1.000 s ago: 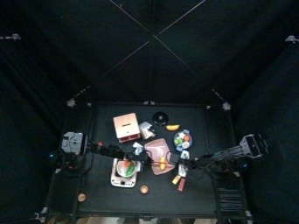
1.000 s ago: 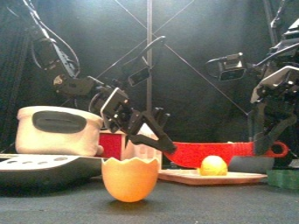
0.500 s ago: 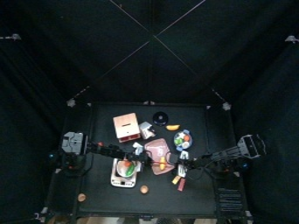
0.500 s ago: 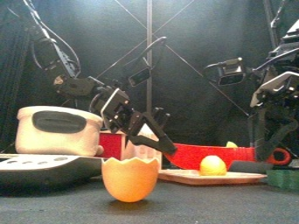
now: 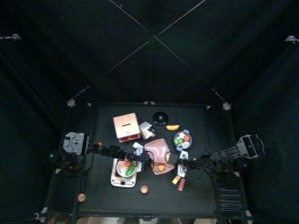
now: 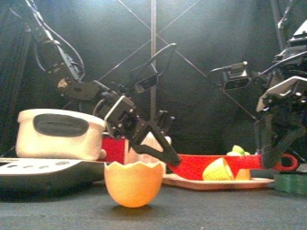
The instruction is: Cut corn
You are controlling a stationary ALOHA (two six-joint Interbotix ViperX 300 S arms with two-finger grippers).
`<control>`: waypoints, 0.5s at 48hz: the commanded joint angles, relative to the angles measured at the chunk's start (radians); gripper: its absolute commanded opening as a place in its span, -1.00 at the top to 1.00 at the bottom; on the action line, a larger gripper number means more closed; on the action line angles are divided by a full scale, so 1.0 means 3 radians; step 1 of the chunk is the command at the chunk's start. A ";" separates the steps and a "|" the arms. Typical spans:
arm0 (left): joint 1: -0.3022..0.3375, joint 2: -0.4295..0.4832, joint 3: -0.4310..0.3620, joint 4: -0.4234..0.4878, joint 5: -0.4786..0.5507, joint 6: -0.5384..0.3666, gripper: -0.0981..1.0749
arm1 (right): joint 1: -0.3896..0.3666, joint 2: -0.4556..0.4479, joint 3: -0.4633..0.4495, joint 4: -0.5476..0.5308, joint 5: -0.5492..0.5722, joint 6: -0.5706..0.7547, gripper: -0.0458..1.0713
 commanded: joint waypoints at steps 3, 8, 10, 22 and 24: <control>0.0005 -0.0133 -0.0072 0.0020 -0.0010 0.0005 0.19 | -0.0026 -0.0128 -0.0128 -0.0051 0.0072 0.0010 0.18; 0.0005 -0.0194 -0.0072 0.0051 -0.0010 0.0000 0.19 | -0.0026 -0.0199 -0.0164 -0.0092 0.0159 0.0015 0.18; 0.0005 -0.0215 -0.0072 0.0056 -0.0010 0.0005 0.19 | -0.0026 -0.0215 -0.0169 -0.0097 0.0184 0.0015 0.18; 0.0015 -0.0266 -0.0072 0.0056 -0.0010 0.0005 0.18 | -0.0026 -0.0235 -0.0205 -0.0102 0.0271 0.0010 0.18; 0.0010 -0.0266 -0.0072 0.0056 -0.0015 0.0000 0.17 | -0.0026 -0.0235 -0.0210 -0.0102 0.0271 0.0010 0.18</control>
